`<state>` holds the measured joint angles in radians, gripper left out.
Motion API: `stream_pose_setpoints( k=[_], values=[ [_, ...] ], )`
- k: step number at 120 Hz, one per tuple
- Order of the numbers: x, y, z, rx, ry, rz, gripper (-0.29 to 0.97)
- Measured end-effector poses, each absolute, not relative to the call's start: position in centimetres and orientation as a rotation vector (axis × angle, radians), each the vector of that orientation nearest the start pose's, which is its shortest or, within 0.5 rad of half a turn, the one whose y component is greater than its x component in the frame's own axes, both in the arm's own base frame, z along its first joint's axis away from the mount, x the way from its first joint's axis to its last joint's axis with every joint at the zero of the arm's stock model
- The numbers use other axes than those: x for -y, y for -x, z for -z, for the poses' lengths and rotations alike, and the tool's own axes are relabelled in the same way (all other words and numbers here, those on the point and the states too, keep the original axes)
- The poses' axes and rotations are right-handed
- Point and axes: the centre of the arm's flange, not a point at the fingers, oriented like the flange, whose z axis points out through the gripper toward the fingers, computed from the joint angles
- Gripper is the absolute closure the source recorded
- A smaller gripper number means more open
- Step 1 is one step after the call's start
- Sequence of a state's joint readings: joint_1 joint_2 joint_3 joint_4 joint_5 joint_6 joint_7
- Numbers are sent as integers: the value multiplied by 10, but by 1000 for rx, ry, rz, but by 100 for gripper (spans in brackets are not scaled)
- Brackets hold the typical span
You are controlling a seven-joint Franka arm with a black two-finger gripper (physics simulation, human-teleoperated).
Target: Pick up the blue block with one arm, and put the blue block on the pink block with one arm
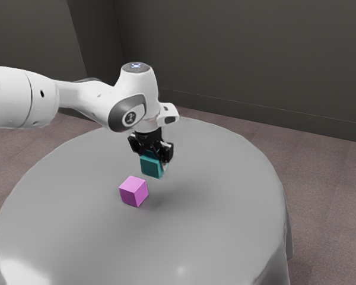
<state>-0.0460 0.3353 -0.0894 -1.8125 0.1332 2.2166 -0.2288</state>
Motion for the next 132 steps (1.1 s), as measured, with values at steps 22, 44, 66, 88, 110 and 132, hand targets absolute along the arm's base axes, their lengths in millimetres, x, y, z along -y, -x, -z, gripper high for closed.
stream_pose_setpoints(
  k=[22,44,66,88,110,132],
  values=[
    [50,-624,-360,53,3055,134,30],
    [32,-615,-352,29,3047,134,30],
    [26,-600,-352,-9,3050,142,30],
    [13,-596,-343,-5,3055,144,29],
    [13,-599,-339,-31,3059,164,30],
    [13,-600,-333,-48,3064,169,30]
  ],
)
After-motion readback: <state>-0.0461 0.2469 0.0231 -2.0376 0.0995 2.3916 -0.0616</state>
